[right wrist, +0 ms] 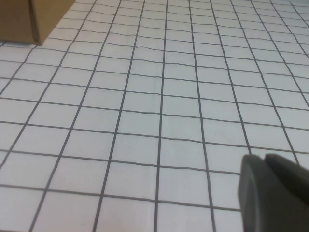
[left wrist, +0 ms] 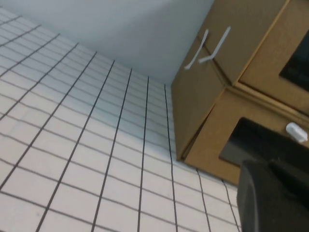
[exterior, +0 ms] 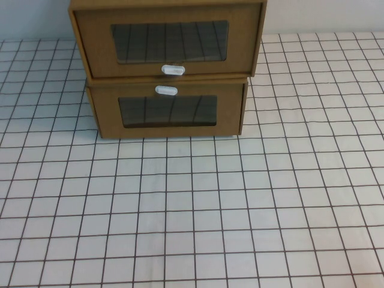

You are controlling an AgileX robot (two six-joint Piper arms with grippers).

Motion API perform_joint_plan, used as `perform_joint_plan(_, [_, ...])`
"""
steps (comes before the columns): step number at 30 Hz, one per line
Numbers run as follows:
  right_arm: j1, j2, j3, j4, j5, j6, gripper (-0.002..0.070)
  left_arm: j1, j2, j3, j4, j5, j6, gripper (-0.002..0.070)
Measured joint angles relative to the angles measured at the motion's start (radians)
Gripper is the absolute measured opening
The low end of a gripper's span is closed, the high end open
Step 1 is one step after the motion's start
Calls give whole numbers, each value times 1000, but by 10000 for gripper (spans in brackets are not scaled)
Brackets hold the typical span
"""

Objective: Open the shoe box
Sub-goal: 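Pull the top drawer of the cardboard box fully open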

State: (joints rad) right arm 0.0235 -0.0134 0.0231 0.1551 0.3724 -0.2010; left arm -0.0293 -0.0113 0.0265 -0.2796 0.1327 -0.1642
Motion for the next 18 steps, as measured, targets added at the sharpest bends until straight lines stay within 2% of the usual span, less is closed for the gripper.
perform_joint_plan(7, [0, 0, 0, 0, 0, 0, -13, 0, 0, -5, -4, -48, -43, -2])
perform_joint_plan(11, [0, 0, 0, 0, 0, 0, -13, 0, 50, -124, -11, 71, -42, -2])
perform_joint_plan(18, [0, 0, 0, 0, 0, 0, -13, 0, 399, -500, -14, 386, 155, -2])
